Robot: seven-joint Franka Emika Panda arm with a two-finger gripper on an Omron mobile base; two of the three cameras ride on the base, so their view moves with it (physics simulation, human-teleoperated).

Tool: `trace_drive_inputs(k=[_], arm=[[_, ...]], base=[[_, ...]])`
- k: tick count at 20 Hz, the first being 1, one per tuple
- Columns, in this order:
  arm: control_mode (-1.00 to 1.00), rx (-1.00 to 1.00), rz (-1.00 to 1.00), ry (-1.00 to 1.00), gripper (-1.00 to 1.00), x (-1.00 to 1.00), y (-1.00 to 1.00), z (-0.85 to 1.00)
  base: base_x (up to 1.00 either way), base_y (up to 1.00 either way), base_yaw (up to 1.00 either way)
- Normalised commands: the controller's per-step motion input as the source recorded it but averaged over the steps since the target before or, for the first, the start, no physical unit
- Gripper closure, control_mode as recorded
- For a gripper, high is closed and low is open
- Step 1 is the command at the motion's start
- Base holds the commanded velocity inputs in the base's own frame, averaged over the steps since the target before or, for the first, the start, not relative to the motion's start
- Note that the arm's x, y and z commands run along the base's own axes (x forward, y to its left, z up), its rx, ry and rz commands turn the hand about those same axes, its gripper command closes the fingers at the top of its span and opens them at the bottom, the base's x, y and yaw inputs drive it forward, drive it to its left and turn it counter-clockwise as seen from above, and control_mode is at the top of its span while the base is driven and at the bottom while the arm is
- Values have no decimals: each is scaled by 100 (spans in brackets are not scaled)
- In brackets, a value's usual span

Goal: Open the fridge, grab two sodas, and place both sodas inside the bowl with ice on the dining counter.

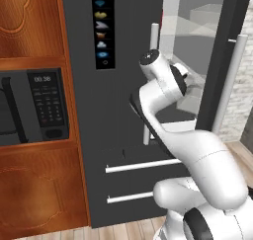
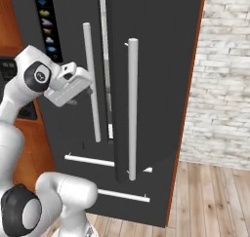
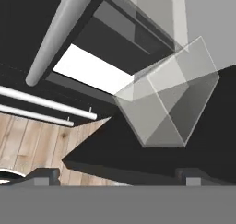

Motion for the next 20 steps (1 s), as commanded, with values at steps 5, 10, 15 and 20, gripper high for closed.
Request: trace_drive_inputs(k=[5, 10, 15, 20], arm=[[-100, -6, 3, 13, -100, 63, -43, 2], [-100, -3, 0, 15, -100, 37, -63, 0], [-100, -2, 0, 8, -100, 7, -73, 0], [-100, 0, 0, 0, -100, -30, -69, 0]], base=[[0, 0, 0], [0, 0, 0], [0, 0, 0], [0, 0, 0]])
